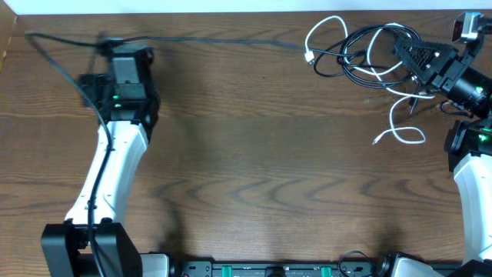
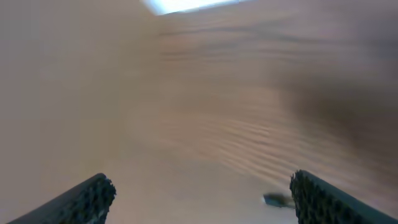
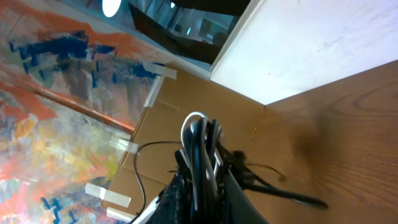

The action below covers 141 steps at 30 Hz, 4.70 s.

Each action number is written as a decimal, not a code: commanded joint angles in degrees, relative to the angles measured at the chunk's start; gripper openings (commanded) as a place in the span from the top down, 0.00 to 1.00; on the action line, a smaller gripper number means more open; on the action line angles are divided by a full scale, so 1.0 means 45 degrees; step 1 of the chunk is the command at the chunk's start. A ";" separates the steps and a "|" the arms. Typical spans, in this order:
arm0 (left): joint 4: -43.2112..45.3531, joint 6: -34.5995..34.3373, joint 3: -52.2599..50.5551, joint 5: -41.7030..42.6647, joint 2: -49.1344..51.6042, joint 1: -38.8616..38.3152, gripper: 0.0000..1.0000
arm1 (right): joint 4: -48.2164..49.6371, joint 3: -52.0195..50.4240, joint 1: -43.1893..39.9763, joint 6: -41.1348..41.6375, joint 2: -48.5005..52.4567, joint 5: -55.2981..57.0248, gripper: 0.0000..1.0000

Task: Untangle cables

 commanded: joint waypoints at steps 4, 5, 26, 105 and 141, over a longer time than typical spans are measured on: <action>-0.1851 0.2875 0.0117 0.9126 -0.0024 -0.1404 0.09 | 0.0034 0.0170 -0.0097 -0.0185 -0.0243 0.0432 0.99; -0.2249 0.3079 0.0117 0.9559 -0.0024 -0.1554 0.09 | 0.0034 0.0170 -0.0097 -0.0185 -0.0243 0.0461 0.99; -0.7689 0.8845 0.0121 1.8982 -0.0806 -0.2516 0.09 | 0.0034 0.0170 -0.0097 -0.0185 -0.0243 0.0607 0.99; 0.1384 0.1054 0.0117 2.4004 -0.3337 -0.1608 0.02 | -0.0102 0.0160 0.6596 -1.0710 0.0131 -0.2395 0.99; 0.1797 0.1059 0.0117 2.5777 -0.3298 -0.1889 0.02 | -0.0170 0.0160 0.5319 -1.1089 0.0146 -0.2205 0.99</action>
